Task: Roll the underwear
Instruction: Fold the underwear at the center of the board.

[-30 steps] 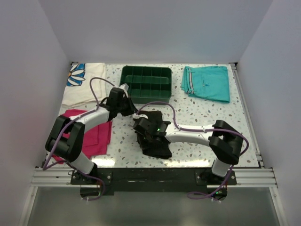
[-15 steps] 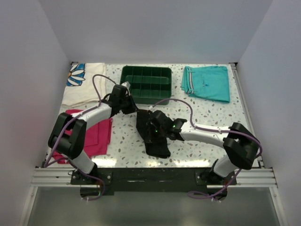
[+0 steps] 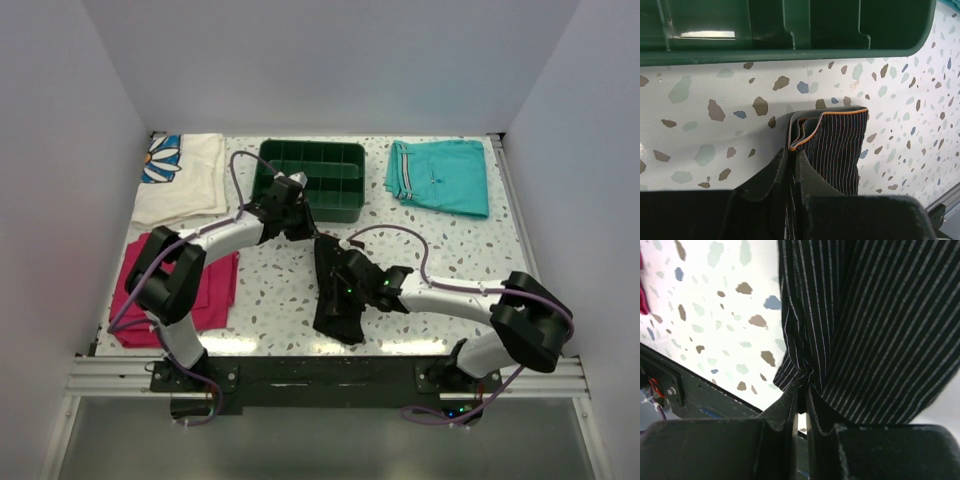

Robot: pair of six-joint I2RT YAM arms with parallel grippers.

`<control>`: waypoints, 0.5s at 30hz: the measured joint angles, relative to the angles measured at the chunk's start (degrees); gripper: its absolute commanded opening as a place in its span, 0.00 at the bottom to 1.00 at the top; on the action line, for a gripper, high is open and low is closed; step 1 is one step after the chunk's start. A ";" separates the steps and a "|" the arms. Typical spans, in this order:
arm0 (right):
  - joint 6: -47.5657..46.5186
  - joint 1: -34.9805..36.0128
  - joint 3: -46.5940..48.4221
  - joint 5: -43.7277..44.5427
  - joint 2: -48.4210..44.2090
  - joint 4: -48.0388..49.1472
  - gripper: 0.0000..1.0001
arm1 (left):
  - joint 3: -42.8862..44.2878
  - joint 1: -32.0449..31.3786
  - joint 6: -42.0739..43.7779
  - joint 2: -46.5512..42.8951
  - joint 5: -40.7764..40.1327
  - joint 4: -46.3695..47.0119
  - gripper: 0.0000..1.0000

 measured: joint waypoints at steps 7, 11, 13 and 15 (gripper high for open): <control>1.84 -0.09 -2.89 2.29 -2.75 -0.81 0.06 | 2.23 -1.29 -1.09 1.03 -0.09 -0.94 0.00; 1.14 -0.09 -2.62 2.73 -2.47 -0.79 0.05 | 3.17 -1.33 -1.44 1.05 -0.48 -1.84 0.00; 0.17 -0.09 -1.51 2.56 -1.44 -1.05 0.04 | 3.72 -1.29 -1.44 1.05 -0.79 -2.40 0.00; -1.09 -0.09 0.66 1.88 0.31 -0.96 0.04 | 3.80 -1.07 -1.44 1.01 -1.11 -2.51 0.00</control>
